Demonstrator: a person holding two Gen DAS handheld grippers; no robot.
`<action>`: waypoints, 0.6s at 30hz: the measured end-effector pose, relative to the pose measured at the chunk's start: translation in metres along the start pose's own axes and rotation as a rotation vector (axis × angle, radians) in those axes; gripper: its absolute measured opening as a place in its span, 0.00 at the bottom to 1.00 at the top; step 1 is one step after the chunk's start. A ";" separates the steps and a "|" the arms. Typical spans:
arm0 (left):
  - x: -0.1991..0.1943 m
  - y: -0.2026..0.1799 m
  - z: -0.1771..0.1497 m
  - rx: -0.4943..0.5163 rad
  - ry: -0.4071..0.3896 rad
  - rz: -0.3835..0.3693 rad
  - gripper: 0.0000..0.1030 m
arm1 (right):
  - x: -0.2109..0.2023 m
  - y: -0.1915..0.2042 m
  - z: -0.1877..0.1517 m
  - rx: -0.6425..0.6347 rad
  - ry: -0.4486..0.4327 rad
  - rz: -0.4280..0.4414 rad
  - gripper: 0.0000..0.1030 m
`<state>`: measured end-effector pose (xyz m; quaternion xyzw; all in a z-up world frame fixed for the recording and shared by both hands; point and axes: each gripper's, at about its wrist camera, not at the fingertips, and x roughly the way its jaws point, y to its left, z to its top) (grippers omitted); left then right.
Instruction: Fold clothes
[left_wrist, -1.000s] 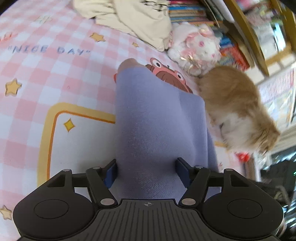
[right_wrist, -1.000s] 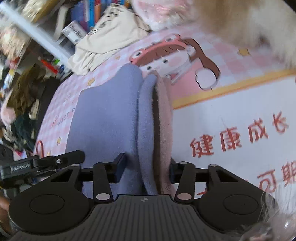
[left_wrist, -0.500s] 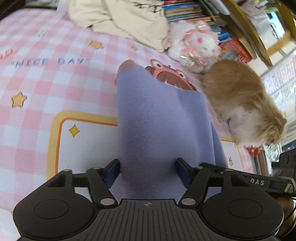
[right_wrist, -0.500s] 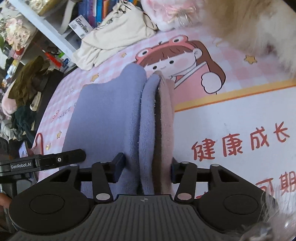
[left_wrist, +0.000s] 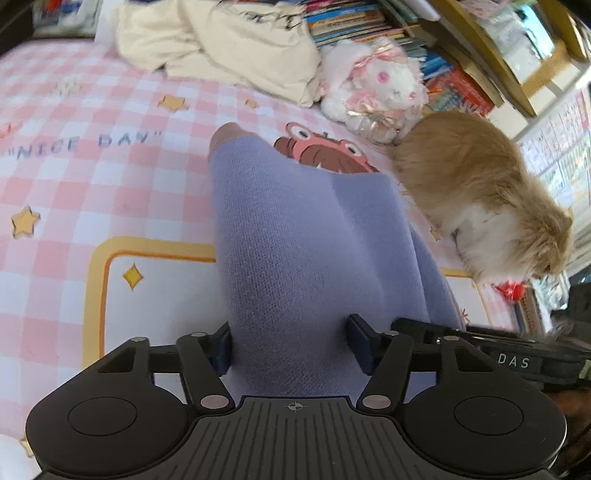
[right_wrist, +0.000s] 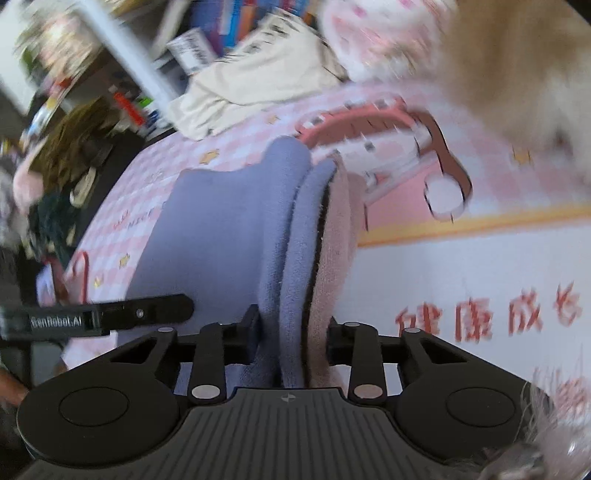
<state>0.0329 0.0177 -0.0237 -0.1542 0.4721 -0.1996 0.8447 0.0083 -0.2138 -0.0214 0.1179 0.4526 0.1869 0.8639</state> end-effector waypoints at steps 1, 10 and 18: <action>-0.003 -0.003 0.000 0.020 -0.012 0.008 0.55 | -0.001 0.005 -0.001 -0.037 -0.012 -0.011 0.27; -0.021 -0.003 0.007 0.050 -0.097 0.028 0.55 | -0.004 0.024 0.009 -0.158 -0.085 -0.020 0.27; -0.019 0.012 0.030 0.016 -0.121 0.042 0.55 | 0.015 0.034 0.034 -0.192 -0.087 -0.016 0.27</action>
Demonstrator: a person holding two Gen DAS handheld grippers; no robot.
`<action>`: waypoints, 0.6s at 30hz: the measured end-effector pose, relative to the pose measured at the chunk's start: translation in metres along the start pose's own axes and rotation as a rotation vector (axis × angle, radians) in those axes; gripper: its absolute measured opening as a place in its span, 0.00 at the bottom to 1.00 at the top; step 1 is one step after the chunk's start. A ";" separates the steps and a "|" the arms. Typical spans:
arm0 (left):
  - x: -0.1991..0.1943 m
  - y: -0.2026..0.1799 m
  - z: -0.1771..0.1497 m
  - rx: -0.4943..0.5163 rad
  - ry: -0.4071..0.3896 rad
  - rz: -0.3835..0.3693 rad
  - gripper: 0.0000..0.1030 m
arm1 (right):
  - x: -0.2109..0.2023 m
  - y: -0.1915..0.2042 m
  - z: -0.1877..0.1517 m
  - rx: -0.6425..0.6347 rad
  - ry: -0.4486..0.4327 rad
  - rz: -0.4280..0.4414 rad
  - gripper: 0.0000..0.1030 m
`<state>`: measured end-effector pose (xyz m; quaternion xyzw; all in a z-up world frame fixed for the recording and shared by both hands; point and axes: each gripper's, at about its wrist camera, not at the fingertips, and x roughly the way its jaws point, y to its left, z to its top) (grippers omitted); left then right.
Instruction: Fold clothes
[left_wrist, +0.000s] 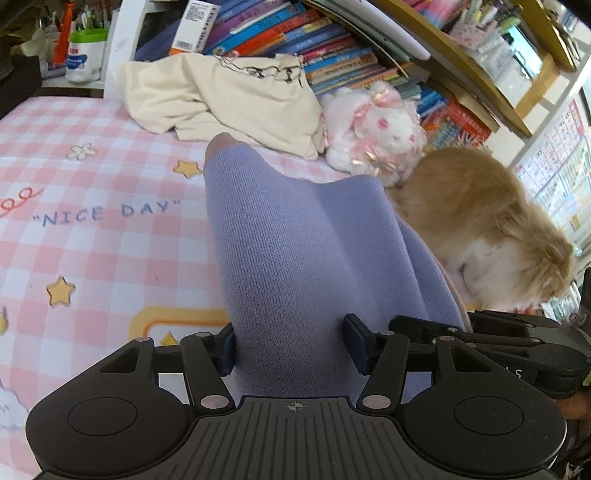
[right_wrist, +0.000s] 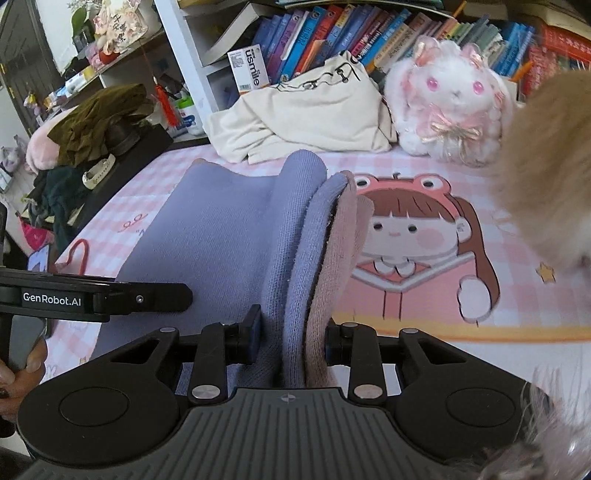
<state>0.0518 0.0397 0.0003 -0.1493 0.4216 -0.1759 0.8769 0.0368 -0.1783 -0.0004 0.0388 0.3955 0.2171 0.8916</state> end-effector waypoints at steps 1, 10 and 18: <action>0.001 0.002 0.004 -0.001 -0.005 0.002 0.55 | 0.003 0.001 0.004 -0.002 -0.003 0.000 0.27; 0.012 0.014 0.035 0.000 -0.036 0.017 0.55 | 0.027 -0.003 0.037 0.009 -0.023 0.002 0.27; 0.032 0.032 0.056 -0.018 -0.038 0.013 0.55 | 0.053 -0.008 0.060 0.002 -0.022 -0.015 0.27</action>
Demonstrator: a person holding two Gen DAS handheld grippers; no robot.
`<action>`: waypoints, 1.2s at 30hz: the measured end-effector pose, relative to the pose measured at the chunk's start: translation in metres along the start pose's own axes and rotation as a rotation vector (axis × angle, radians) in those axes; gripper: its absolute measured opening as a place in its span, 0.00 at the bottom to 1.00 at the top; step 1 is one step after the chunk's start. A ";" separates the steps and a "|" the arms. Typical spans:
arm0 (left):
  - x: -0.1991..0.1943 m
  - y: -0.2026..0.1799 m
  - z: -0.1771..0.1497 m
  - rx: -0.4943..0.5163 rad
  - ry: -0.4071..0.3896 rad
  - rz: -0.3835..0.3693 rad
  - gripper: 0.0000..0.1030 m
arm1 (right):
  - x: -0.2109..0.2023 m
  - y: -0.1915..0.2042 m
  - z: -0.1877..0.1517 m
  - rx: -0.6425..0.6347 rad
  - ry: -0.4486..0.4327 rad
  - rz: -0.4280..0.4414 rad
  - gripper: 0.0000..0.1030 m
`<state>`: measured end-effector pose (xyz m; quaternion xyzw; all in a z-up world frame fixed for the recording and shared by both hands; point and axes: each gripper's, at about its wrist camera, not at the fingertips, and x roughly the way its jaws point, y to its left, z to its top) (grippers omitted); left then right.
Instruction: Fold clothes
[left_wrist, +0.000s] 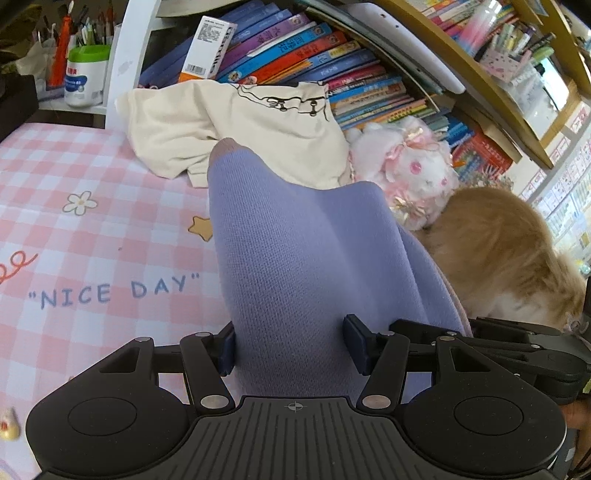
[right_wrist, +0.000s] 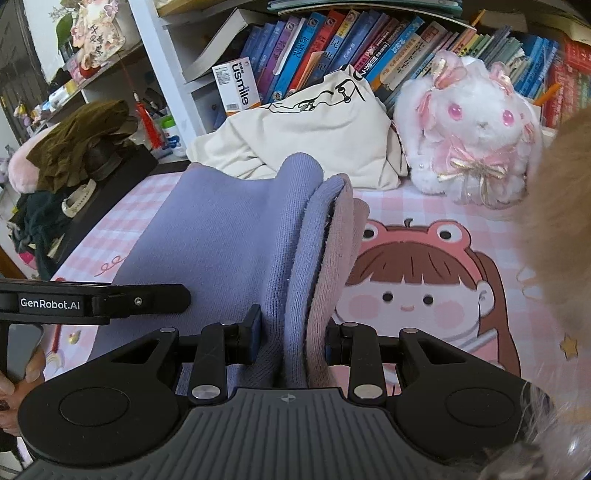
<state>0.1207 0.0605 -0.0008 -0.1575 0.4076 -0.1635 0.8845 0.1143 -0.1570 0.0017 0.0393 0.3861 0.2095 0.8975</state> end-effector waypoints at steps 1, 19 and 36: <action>0.003 0.003 0.004 -0.001 0.001 0.000 0.55 | 0.005 -0.001 0.003 0.000 0.000 -0.001 0.27; 0.081 0.024 0.068 0.017 0.040 -0.040 0.55 | 0.068 -0.029 0.044 0.146 -0.022 -0.136 0.27; 0.045 0.019 0.053 0.002 -0.115 0.111 0.85 | 0.042 -0.035 0.034 0.137 -0.107 -0.177 0.77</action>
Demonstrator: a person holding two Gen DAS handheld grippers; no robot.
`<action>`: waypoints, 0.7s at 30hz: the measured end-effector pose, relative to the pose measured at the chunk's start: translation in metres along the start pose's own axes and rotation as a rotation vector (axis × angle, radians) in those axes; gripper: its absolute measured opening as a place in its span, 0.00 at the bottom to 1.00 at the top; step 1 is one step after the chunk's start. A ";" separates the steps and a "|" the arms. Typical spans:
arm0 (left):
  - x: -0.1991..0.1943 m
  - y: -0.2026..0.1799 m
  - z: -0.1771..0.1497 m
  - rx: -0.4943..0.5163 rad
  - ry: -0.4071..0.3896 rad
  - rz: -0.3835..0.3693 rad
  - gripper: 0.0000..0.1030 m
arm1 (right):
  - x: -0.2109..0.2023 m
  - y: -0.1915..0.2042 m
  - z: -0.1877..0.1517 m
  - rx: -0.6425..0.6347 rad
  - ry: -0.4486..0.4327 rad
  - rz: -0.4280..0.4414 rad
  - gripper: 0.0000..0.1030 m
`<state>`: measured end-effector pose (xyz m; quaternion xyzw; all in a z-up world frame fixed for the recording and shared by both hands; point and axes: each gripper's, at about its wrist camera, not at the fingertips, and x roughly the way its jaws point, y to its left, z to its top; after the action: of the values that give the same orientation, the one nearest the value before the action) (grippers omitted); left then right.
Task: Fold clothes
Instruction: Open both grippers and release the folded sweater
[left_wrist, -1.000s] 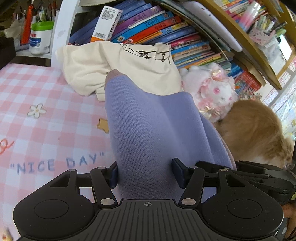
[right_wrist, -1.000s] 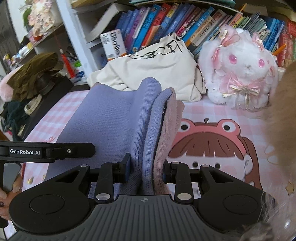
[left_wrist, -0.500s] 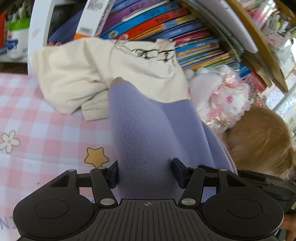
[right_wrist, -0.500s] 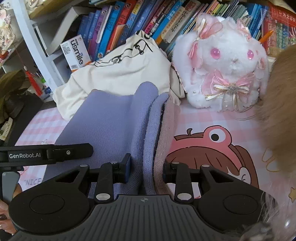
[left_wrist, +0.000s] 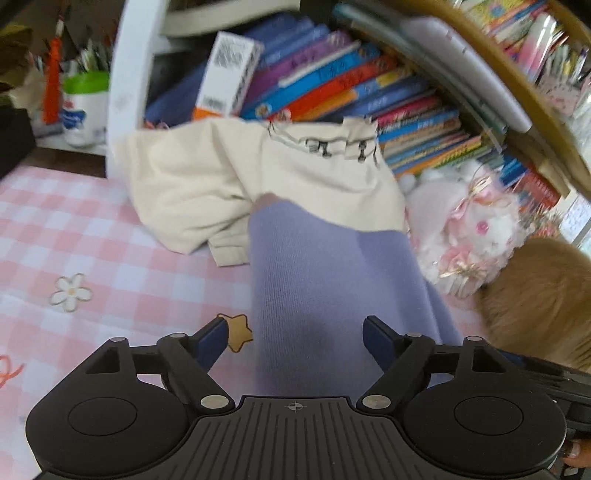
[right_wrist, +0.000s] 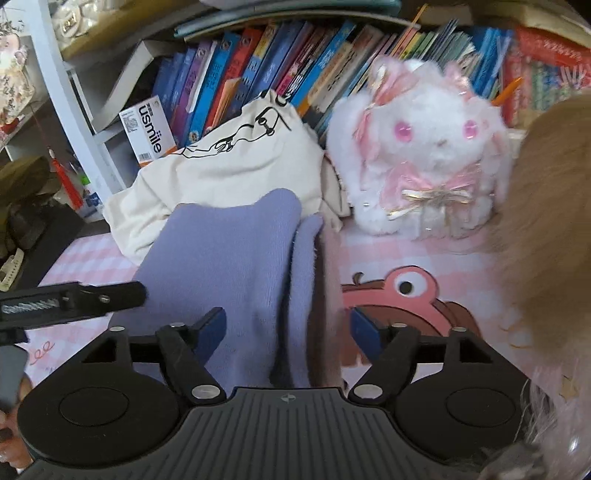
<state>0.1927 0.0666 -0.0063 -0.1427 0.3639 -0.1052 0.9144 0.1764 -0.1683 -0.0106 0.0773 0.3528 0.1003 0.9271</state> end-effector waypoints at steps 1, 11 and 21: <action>-0.007 -0.001 -0.004 0.006 -0.015 0.019 0.89 | -0.005 0.000 -0.003 -0.010 -0.003 -0.011 0.77; -0.061 -0.033 -0.064 0.096 -0.061 0.184 0.93 | -0.060 0.002 -0.052 -0.086 -0.029 -0.142 0.87; -0.102 -0.063 -0.105 0.117 -0.150 0.304 1.00 | -0.108 0.020 -0.101 -0.118 -0.063 -0.172 0.92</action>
<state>0.0411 0.0187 0.0064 -0.0399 0.3055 0.0241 0.9510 0.0274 -0.1671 -0.0119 -0.0048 0.3224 0.0384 0.9458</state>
